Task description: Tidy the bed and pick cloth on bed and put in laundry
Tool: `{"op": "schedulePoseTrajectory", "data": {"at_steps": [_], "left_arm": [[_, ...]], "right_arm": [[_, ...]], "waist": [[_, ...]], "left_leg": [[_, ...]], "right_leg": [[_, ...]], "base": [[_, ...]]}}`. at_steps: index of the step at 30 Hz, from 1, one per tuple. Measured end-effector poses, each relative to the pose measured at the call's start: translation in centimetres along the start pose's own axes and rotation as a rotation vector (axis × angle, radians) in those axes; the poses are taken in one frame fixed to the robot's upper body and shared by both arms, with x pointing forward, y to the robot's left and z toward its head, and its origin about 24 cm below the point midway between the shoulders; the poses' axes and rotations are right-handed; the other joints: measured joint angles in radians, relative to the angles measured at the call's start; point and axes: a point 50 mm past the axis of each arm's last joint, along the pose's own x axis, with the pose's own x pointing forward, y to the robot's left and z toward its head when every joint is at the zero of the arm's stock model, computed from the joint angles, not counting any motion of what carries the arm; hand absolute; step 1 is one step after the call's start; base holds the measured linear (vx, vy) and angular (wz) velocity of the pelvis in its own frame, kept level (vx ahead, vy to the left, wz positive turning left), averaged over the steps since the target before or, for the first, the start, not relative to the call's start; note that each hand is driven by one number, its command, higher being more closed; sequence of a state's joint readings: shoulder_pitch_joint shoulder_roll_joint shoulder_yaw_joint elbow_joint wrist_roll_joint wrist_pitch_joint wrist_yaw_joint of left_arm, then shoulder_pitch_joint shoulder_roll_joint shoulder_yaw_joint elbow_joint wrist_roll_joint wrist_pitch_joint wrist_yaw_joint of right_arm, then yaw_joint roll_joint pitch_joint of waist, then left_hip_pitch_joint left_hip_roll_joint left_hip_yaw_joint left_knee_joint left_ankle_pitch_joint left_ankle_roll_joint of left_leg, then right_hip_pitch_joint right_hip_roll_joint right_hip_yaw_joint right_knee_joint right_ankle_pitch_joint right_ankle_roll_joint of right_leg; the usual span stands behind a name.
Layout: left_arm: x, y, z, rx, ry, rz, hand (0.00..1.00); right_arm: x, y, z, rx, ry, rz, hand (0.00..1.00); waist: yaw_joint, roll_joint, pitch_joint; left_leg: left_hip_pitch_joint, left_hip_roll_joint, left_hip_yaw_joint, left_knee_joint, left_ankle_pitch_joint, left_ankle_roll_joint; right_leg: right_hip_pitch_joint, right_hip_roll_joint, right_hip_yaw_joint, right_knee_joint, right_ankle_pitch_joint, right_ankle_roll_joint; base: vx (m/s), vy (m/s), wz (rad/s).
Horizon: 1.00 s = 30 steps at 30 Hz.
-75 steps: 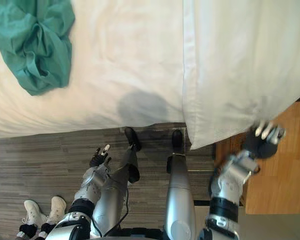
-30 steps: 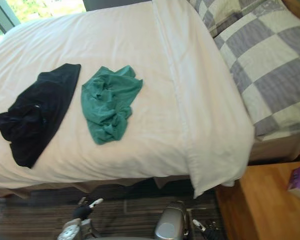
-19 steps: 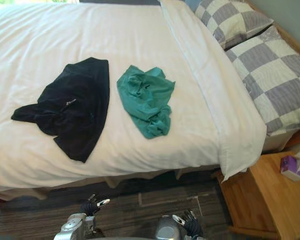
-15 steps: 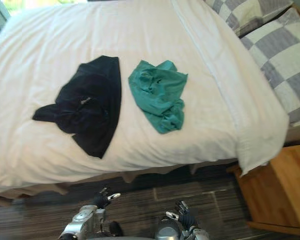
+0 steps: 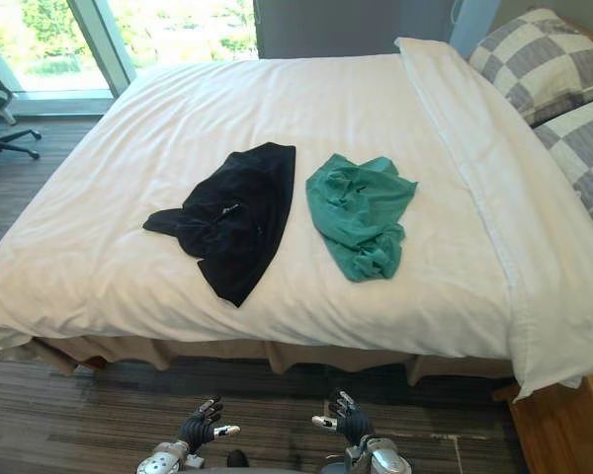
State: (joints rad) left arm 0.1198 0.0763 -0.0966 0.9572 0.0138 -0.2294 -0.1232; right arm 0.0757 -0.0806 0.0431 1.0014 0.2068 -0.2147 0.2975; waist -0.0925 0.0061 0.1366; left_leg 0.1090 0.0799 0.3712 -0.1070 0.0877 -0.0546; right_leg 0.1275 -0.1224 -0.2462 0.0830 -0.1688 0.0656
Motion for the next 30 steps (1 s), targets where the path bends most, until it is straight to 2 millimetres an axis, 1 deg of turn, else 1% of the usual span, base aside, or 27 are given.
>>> {"op": "schedulePoseTrajectory", "data": {"at_steps": [1, 4, 5, 6, 7, 8, 9, 10, 11, 12, 13, 14, 15, 16, 17, 18, 19, 20, 22, 24, 26, 30], "left_arm": [[0.0, 0.0, 0.0, -0.001, -0.001, 0.002, 0.0], [-0.1, 0.3, -0.1, -0.035, 0.0, 0.041, 0.0], [-0.1, 0.5, 0.0, -0.043, -0.002, 0.047, 0.0], [-0.1, 0.9, 0.1, -0.073, -0.011, 0.066, 0.0], [0.0, 1.3, 0.5, -0.105, -0.029, 0.089, 0.0], [-0.1, 1.7, 0.7, -0.143, -0.043, 0.112, 0.0], [-0.1, 1.9, 0.7, -0.158, -0.046, 0.123, 0.0], [-0.3, 2.5, 0.6, -0.198, -0.05, 0.155, 0.0], [-0.3, 2.6, 0.6, -0.212, -0.054, 0.163, 0.0], [-0.2, 1.8, 0.4, -0.236, -0.048, 0.153, 0.0], [-0.3, 1.2, 0.1, -0.248, -0.041, 0.142, 0.0], [-0.3, 0.4, -0.3, -0.275, -0.024, 0.132, 0.0], [-0.3, 0.3, -0.4, -0.285, -0.014, 0.13, 0.0], [-0.2, 0.4, -0.2, -0.29, -0.014, 0.133, 0.0], [-0.1, 0.6, -0.2, -0.288, -0.009, 0.134, 0.0], [-0.1, 0.7, -0.2, -0.286, -0.007, 0.135, 0.0], [-0.2, 0.8, -0.2, -0.284, -0.003, 0.137, 0.0], [-0.2, 0.8, -0.3, -0.284, 0.0, 0.137, 0.0], [-0.2, 0.7, -0.4, -0.285, 0.005, 0.136, 0.0], [-0.2, 0.5, -0.5, -0.286, 0.01, 0.13, 0.0], [-0.3, 0.2, -0.8, -0.293, 0.019, 0.122, 0.0], [-0.3, -0.1, -1.0, -0.288, 0.031, 0.113, 0.0]], "right_arm": [[0.0, 0.0, 0.0, 0.009, 0.003, -0.003, 0.0], [-0.1, -0.4, -0.3, 0.06, 0.017, -0.025, 0.0], [-0.1, -0.3, -0.4, 0.065, 0.021, -0.026, 0.0], [0.0, -0.3, -0.3, 0.08, 0.018, -0.028, 0.0], [0.1, -0.1, -0.2, 0.108, 0.013, -0.042, 0.0], [0.0, -0.2, -0.4, 0.126, 0.02, -0.061, 0.0], [0.0, -0.3, -0.4, 0.133, 0.023, -0.069, 0.0], [0.1, -0.1, -0.5, 0.141, 0.027, -0.08, 0.0], [0.0, -0.4, -0.4, 0.133, 0.032, -0.087, 0.0], [-0.3, -1.4, -0.3, 0.114, 0.042, -0.111, 0.0], [-0.4, -2.0, -0.1, 0.096, 0.044, -0.124, 0.0], [-0.6, -2.9, 0.2, 0.07, 0.048, -0.142, 0.0], [-0.6, -2.9, 0.3, 0.069, 0.053, -0.144, 0.0], [-0.5, -2.8, 0.2, 0.073, 0.057, -0.145, 0.0], [-0.5, -2.6, 0.1, 0.091, 0.057, -0.148, 0.0], [-0.5, -2.5, 0.1, 0.095, 0.057, -0.146, 0.0], [-0.5, -2.4, 0.0, 0.097, 0.058, -0.143, 0.0], [-0.5, -2.4, -0.1, 0.098, 0.06, -0.141, 0.0], [-0.5, -2.4, -0.2, 0.099, 0.063, -0.137, 0.0], [-0.6, -2.5, -0.2, 0.092, 0.065, -0.134, 0.0], [-0.6, -2.7, -0.2, 0.07, 0.069, -0.138, 0.0], [-0.7, -2.7, -0.3, 0.055, 0.073, -0.153, 0.0]], "waist": [[0.0, 0.0, 0.0], [0.003, -0.001, 0.0], [0.003, -0.005, 0.001], [0.003, -0.011, 0.007], [0.001, -0.026, 0.021], [0.003, -0.034, 0.025], [0.005, -0.034, 0.028], [0.017, -0.03, 0.043], [0.025, -0.031, 0.051], [0.035, 0.005, 0.049], [0.032, 0.031, 0.048], [0.026, 0.073, 0.049], [0.024, 0.068, 0.048], [0.025, 0.07, 0.045], [0.026, 0.06, 0.048], [0.027, 0.057, 0.049], [0.028, 0.052, 0.049], [0.03, 0.051, 0.049], [0.03, 0.056, 0.047], [0.03, 0.068, 0.045], [0.03, 0.074, 0.041], [0.034, 0.071, 0.033]], "left_leg": [[0.002, 0.003, 0.004, 0.0, -0.001, -0.002], [0.012, 0.021, 0.049, 0.014, -0.024, -0.022], [0.001, 0.029, 0.057, 0.047, -0.036, -0.02], [-0.032, 0.043, 0.063, 0.13, -0.066, -0.023], [-0.093, 0.071, 0.079, 0.278, -0.095, -0.028], [-0.137, 0.103, 0.096, 0.404, -0.103, -0.023], [-0.148, 0.119, 0.102, 0.454, -0.105, -0.025], [-0.161, 0.152, 0.117, 0.558, -0.11, -0.028], [-0.154, 0.147, 0.113, 0.545, -0.146, -0.034], [-0.108, 0.126, 0.095, 0.426, -0.155, -0.035], [-0.087, 0.122, 0.08, 0.36, -0.124, -0.039], [-0.046, 0.136, 0.087, 0.286, -0.156, -0.049], [-0.04, 0.132, 0.115, 0.263, -0.155, -0.052], [-0.04, 0.132, 0.135, 0.252, -0.159, -0.058], [-0.035, 0.132, 0.145, 0.245, -0.153, -0.054], [-0.025, 0.132, 0.152, 0.237, -0.146, -0.049], [-0.008, 0.129, 0.167, 0.215, -0.133, -0.051], [0.007, 0.127, 0.176, 0.203, -0.126, -0.054], [0.029, 0.13, 0.199, 0.188, -0.122, -0.058], [0.051, 0.13, 0.22, 0.177, -0.119, -0.064], [0.061, 0.128, 0.227, 0.177, -0.119, -0.064], [0.063, 0.113, 0.217, 0.177, -0.12, -0.063]], "right_leg": [[0.0, 0.003, 0.003, -0.001, 0.001, -0.001], [-0.008, 0.006, 0.039, 0.003, -0.002, -0.005], [-0.015, 0.004, 0.045, 0.01, -0.004, -0.007], [-0.02, -0.001, 0.051, 0.015, -0.005, -0.007], [-0.013, -0.004, 0.058, 0.013, -0.001, -0.007], [0.003, -0.001, 0.073, 0.001, 0.013, -0.008], [0.015, -0.001, 0.076, -0.006, 0.019, -0.008], [0.044, -0.003, 0.107, -0.013, 0.023, -0.014], [0.049, -0.001, 0.129, -0.013, 0.022, -0.015], [0.045, 0.01, 0.174, -0.014, 0.022, -0.015], [0.035, 0.024, 0.19, -0.015, 0.021, -0.013], [0.026, 0.049, 0.221, -0.023, 0.019, -0.01], [0.027, 0.051, 0.234, -0.046, 0.033, -0.01], [0.05, 0.051, 0.239, -0.091, 0.062, -0.007], [0.058, 0.048, 0.243, -0.117, 0.077, -0.002], [0.057, 0.046, 0.245, -0.118, 0.078, -0.001], [0.057, 0.046, 0.25, -0.118, 0.078, -0.001], [0.058, 0.048, 0.253, -0.118, 0.078, -0.001], [0.06, 0.052, 0.257, -0.121, 0.078, -0.001], [0.069, 0.055, 0.26, -0.127, 0.078, -0.001], [0.078, 0.055, 0.261, -0.137, 0.078, -0.001], [0.093, 0.052, 0.255, -0.156, 0.079, -0.001]], "base": [[-0.01, -0.03, -0.18], [0.02, 0.0, -0.33], [0.06, -0.004, -0.33], [0.07, -0.036, -0.19], [0.07, -0.093, -0.23], [0.05, -0.096, -0.23], [0.07, -0.063, -0.46], [0.09, 0.0, -0.54], [0.07, 0.043, -0.92], [0.01, 0.05, -0.85], [0.0, 0.094, -0.99], [0.01, 0.094, -0.69], [0.03, 0.078, -0.61], [0.03, 0.03, -0.35], [0.04, 0.008, -0.23], [0.06, -0.005, -0.21], [0.07, -0.022, -0.22], [0.06, -0.032, -0.27], [0.03, -0.045, -0.26], [0.04, -0.059, -0.22], [0.03, -0.046, -0.13], [0.0, -0.034, 0.02]]}}
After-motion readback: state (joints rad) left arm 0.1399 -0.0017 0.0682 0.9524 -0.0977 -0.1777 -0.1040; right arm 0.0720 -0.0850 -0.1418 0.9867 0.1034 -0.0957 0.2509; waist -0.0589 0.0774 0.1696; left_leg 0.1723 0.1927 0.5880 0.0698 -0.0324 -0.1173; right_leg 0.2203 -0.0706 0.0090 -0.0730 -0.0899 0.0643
